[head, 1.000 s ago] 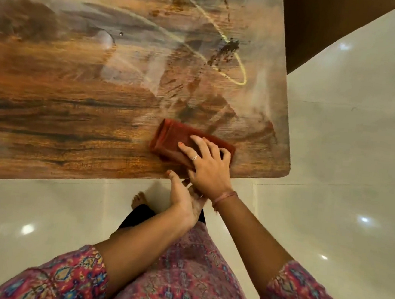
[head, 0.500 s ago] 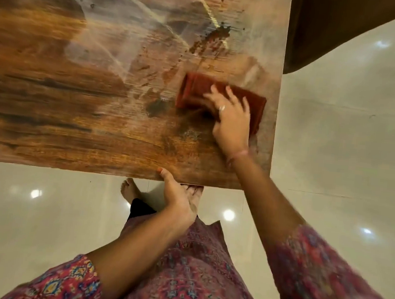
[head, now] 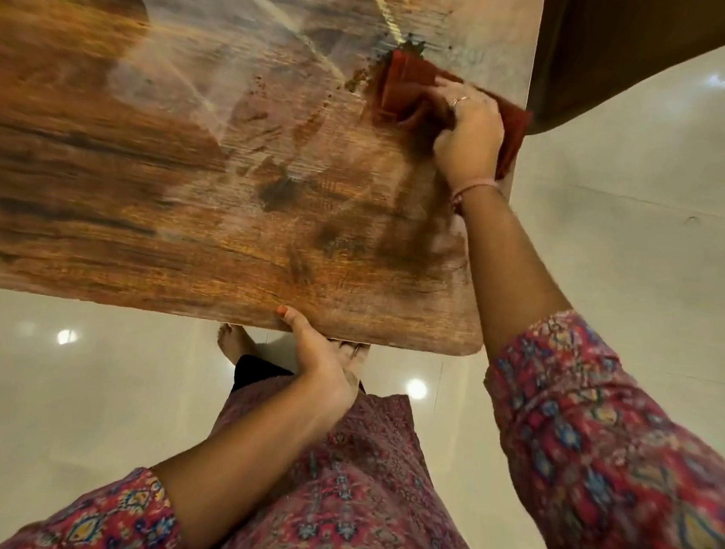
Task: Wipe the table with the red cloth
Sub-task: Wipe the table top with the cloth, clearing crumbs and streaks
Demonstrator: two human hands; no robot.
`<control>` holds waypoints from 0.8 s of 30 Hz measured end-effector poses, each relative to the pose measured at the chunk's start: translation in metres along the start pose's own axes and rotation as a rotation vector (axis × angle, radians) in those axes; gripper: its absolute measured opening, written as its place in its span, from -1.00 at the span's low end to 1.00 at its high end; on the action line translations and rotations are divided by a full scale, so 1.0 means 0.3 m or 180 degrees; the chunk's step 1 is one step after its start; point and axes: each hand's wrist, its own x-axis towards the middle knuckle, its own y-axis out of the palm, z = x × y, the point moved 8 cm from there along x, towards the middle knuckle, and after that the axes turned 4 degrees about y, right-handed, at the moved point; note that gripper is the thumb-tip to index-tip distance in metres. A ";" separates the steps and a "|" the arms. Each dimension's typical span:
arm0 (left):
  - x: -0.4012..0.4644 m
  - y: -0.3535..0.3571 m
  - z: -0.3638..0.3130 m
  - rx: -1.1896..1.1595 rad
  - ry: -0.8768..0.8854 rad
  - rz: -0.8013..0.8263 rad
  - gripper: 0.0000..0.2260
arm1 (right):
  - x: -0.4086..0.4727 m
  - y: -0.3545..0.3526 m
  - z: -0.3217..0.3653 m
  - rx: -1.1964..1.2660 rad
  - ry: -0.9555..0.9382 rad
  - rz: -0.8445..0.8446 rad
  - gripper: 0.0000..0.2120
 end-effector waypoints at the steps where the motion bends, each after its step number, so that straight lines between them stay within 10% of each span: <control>1: 0.001 -0.001 -0.002 0.0006 0.0014 -0.0018 -0.22 | 0.001 0.000 -0.002 0.0039 0.0026 -0.0018 -0.41; 10: 0.011 0.009 0.007 0.0115 0.0035 -0.0060 -0.22 | -0.804 0.122 -0.158 -0.0480 -0.0421 0.0206 -0.51; 24: -0.003 0.000 0.012 -0.0004 -0.0052 -0.0039 -0.18 | -0.071 0.036 -0.176 -0.0774 0.0088 0.0058 -0.48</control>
